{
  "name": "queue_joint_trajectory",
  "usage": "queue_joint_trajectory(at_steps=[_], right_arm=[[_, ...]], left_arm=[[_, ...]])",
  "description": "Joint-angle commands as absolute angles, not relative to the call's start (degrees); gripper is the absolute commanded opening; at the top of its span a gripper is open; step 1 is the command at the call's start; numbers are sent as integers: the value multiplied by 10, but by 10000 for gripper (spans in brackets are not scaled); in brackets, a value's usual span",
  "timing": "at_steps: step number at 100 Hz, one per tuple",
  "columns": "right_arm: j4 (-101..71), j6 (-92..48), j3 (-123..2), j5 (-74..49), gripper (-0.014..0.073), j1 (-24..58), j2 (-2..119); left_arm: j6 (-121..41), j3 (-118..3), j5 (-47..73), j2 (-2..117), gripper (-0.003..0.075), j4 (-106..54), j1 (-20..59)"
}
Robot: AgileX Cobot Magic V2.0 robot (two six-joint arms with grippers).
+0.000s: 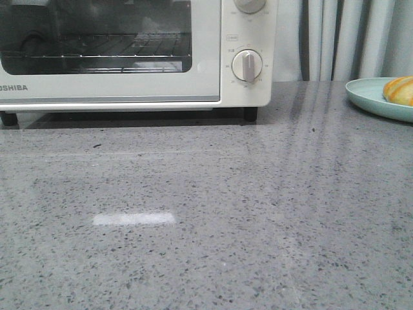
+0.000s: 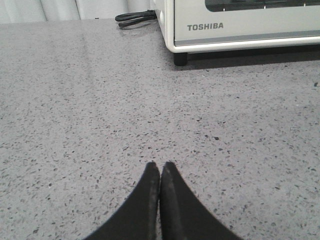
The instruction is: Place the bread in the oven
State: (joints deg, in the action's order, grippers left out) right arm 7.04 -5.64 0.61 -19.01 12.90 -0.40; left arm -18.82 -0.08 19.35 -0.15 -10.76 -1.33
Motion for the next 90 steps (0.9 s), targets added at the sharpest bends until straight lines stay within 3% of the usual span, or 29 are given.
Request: queue_joint_trajectory(at_steps=[1,90], right_arm=[[69,-62,13,-173,-69,130,-17],[77,-62,13,-177,-69,130,-17]], left_arm=[[-181,14,152,-19,-21,-115,-9],[-181,14,152,-19,-21,-115,-9]])
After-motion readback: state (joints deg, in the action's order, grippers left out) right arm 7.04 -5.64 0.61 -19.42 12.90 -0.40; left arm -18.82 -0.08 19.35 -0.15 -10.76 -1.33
